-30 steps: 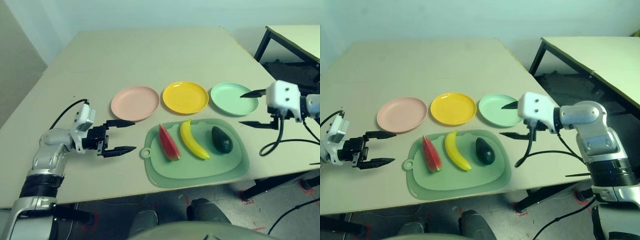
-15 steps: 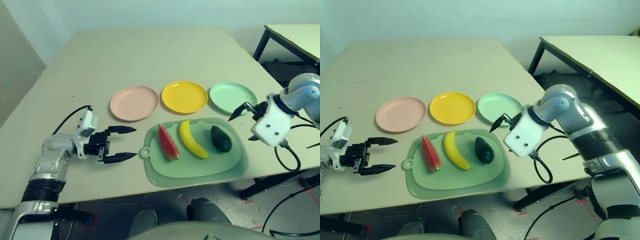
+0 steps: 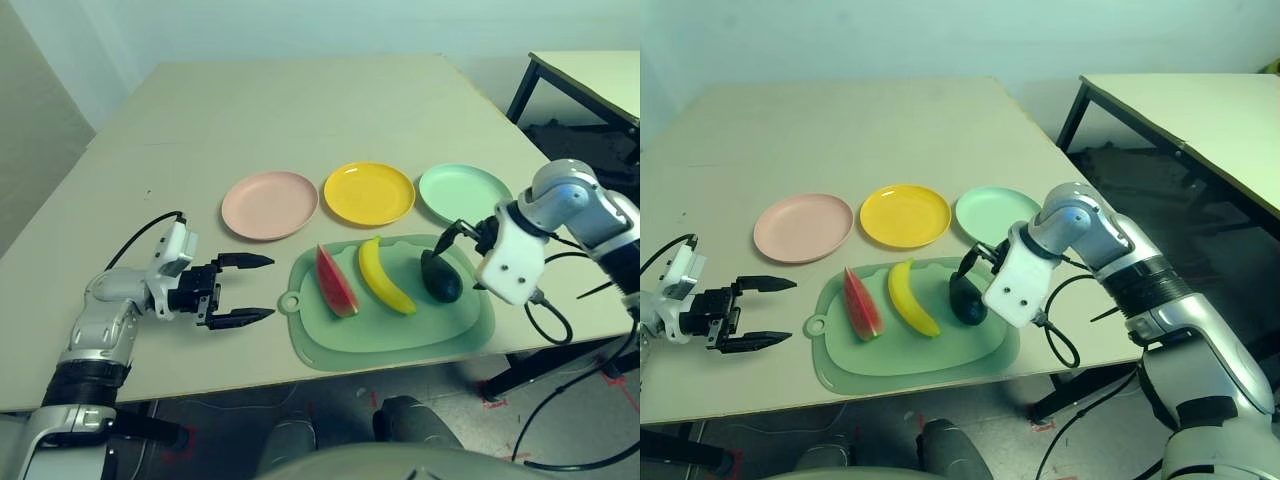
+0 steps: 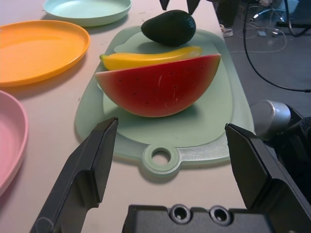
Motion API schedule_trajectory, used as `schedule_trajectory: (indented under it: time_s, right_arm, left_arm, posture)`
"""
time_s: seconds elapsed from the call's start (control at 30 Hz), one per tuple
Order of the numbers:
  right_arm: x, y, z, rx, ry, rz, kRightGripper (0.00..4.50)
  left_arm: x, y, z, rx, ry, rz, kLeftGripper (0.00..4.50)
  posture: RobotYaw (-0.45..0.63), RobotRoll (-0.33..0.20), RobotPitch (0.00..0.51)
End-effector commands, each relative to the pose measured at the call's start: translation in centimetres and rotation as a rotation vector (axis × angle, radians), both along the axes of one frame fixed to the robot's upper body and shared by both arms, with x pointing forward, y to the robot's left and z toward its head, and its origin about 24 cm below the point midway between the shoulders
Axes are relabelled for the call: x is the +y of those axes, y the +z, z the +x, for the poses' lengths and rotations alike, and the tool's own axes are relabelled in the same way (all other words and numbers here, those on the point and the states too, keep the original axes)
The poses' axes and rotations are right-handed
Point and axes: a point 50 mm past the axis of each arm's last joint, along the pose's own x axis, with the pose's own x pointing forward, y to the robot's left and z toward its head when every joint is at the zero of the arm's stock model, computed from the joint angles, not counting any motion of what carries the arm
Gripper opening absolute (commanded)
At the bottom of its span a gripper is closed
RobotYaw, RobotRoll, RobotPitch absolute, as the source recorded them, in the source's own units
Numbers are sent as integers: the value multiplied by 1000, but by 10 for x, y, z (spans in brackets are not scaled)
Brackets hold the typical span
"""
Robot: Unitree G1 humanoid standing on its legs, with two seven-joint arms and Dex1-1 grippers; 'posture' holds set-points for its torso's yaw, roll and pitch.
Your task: Place the fruits into color-matched plates.
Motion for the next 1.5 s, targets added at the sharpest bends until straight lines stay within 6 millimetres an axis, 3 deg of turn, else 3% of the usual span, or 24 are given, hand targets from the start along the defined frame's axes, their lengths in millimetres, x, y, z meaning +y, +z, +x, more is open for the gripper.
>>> schedule_trajectory:
  time_s: [0.03,0.9,1.1,1.37,1.5]
  right_arm:
    - [3,-2,1,-7,35,-22,4500]
    - [-3,-31,-5,44,53,-54,4500]
    - [-3,-32,-6,50,40,-54,3137]
    - [-5,-33,-7,61,23,-60,3137]
    - [-4,-16,3,33,-14,-39,3137]
  left_arm:
    - [2,1,-2,-10,16,-2,4477]
    - [1,6,-4,11,57,-7,4477]
    - [2,7,0,7,57,-6,4500]
    - [2,7,1,12,48,-8,4500]
    - [1,6,2,11,47,-14,4500]
  posture:
    - [-102,0,2]
    - [-91,0,24]
    - [-101,0,25]
    - [-105,0,27]
    - [-109,0,26]
